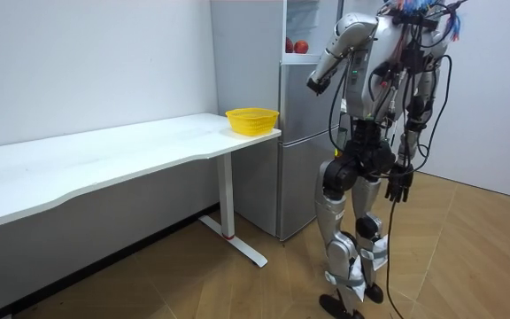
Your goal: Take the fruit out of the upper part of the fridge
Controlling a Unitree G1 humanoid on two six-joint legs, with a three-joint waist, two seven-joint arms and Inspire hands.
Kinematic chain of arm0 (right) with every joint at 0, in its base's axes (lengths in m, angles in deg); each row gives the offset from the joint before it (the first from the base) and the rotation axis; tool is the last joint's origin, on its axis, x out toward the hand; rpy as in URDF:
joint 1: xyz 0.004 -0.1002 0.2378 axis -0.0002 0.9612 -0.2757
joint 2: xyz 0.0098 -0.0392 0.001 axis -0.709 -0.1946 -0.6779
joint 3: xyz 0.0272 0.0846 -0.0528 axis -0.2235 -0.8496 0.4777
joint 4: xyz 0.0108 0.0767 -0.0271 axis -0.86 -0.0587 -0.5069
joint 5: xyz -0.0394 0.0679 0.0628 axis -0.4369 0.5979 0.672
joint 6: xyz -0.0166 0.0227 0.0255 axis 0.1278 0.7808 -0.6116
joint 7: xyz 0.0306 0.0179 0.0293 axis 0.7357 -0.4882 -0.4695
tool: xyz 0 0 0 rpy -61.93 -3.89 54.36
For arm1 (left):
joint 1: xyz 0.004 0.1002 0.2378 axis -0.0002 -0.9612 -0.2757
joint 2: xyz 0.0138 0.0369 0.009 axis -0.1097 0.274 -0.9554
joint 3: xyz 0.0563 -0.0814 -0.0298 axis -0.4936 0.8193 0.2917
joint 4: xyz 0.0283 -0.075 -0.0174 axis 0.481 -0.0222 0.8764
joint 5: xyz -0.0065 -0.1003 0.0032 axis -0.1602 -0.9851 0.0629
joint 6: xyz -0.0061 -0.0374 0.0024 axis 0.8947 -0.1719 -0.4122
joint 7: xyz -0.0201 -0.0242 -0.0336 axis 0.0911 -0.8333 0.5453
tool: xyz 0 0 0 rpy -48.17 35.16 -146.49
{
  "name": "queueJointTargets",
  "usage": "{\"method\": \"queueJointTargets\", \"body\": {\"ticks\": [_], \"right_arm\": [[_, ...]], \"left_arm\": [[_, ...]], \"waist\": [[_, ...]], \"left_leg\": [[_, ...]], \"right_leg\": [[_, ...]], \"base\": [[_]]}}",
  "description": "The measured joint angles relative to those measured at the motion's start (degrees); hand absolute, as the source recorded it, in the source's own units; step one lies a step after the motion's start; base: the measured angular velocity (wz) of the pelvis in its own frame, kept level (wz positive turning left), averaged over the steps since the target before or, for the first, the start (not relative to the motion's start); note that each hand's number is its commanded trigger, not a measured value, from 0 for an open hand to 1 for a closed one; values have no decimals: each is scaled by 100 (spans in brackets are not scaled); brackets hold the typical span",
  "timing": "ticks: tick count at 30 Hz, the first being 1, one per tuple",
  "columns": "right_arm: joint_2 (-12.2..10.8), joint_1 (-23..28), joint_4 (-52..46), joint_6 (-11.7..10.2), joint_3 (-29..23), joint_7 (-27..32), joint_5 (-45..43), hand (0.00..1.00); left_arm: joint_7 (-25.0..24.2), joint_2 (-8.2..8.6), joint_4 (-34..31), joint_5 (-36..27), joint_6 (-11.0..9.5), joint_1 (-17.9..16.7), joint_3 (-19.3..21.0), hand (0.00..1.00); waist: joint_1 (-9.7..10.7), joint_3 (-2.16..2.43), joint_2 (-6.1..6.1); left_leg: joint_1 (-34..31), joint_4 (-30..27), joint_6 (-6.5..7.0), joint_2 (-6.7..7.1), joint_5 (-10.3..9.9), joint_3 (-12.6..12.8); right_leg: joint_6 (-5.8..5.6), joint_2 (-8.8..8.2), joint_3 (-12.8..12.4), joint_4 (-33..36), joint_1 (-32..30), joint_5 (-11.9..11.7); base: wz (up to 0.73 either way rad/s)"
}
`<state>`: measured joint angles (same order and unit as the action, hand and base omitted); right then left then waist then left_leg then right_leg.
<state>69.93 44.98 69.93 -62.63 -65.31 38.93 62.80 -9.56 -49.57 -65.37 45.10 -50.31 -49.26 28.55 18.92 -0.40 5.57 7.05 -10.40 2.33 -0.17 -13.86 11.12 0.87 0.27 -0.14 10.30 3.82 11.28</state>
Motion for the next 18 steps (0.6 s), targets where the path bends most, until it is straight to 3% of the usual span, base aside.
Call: {"method": "queueJointTargets", "body": {"ticks": [4, 12, 16, 18], "right_arm": [[1, -6, -5, -5, -2, -130, -7, 0], [19, -27, 23, 5, 75, -165, 35, 0], [46, -120, 55, 8, 52, -230, 157, 0], [43, -139, 47, 6, 51, -221, 113, 0]], "left_arm": [[61, 16, 7, 39, 0, 1, -2, 0], [119, 47, 8, 100, -12, 14, -32, 0], [154, -141, -1, 396, -36, 9, -31, 0], [159, -229, -56, 594, -64, -9, -3, 0]], "waist": [[116, -5, -7], [80, -10, -15], [-45, -24, -34], [-112, -54, -79]], "left_leg": [[-11, 0, 0, 0, 0, 78], [1, 0, 0, -3, 0, 120], [75, 104, -1, -22, 0, 93], [100, 107, -1, -26, 0, 96]], "right_leg": [[3, 1, -1, -50, 13, -1], [3, 12, -102, -45, 4, -3], [15, 44, -127, -31, 27, -10], [18, 49, -136, -26, 28, -12]], "base": [[0], [-8], [-15], [0]]}}
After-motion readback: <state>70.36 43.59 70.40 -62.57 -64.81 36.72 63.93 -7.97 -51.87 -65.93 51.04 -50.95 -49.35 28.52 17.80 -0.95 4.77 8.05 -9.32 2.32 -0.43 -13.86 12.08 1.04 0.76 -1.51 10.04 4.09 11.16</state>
